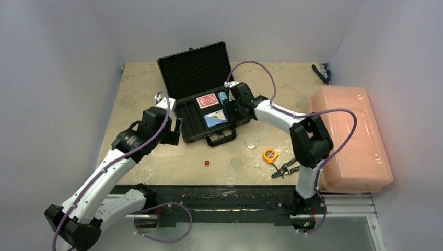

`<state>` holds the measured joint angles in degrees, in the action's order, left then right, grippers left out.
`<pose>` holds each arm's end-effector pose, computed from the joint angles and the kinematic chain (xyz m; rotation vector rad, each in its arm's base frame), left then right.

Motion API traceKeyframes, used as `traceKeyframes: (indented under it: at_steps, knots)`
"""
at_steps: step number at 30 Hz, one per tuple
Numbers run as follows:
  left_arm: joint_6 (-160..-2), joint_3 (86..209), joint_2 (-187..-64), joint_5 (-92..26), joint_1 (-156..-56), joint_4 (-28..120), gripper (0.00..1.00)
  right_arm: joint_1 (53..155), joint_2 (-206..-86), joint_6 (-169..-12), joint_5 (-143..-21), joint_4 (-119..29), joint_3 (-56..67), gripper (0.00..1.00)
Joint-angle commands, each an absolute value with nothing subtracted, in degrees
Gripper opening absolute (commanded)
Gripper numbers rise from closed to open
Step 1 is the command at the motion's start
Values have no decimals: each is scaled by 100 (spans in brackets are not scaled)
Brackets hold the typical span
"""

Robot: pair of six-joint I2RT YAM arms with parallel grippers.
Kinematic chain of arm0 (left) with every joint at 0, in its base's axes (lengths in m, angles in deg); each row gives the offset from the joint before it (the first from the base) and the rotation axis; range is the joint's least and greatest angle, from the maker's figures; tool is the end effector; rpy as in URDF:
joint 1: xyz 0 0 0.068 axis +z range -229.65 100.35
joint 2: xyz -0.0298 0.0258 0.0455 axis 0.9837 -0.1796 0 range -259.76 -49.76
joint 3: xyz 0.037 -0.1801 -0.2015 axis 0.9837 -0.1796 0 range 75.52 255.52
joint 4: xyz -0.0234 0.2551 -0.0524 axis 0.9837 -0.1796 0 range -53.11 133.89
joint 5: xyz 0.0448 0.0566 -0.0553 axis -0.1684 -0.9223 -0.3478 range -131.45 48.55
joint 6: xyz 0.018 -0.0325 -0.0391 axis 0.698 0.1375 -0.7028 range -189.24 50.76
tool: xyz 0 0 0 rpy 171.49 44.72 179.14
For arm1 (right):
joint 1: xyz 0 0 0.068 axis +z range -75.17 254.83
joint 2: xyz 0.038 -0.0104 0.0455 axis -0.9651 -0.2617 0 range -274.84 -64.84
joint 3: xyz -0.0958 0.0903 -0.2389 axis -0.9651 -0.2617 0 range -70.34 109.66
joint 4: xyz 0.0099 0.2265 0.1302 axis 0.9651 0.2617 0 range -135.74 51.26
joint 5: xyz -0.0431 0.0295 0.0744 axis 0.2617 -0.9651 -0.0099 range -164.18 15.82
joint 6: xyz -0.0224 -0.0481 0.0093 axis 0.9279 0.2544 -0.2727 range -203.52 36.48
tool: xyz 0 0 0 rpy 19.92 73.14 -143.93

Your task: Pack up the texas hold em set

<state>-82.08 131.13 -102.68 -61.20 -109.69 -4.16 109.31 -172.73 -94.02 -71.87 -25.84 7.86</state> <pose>0.1604 -0.0787 0.3191 0.1811 2.2975 0.0276 0.3425 0.2336 0.2120 -0.4929 2.4088 0.3004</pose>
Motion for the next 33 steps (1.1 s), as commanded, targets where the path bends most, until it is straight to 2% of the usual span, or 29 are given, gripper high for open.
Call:
traceKeyframes:
  at_steps: [1, 8, 21, 28, 33]
  knots:
    - [-8154, 13319, -10267, -6149, -10953, -339, 85, 10967, -16873, -9485, -7071, -2268, 1016, 52]
    - [-8154, 13318, -10254, -6149, -10953, -345, 85, 10972, -16552, -9548, -6965, -2159, 1010, 49]
    - [-8163, 13308, -10179, -6140, -10950, -355, 85, 10966, -16769, -9673, -7181, -2331, 990, 10]
    - [-8163, 13311, -10171, -6140, -10951, -351, 85, 10965, -17070, -9714, -7273, -2409, 1074, 0]
    - [-8162, 13313, -10179, -6140, -10953, -357, 85, 10967, -17241, -9748, -7319, -2510, 1071, 0]
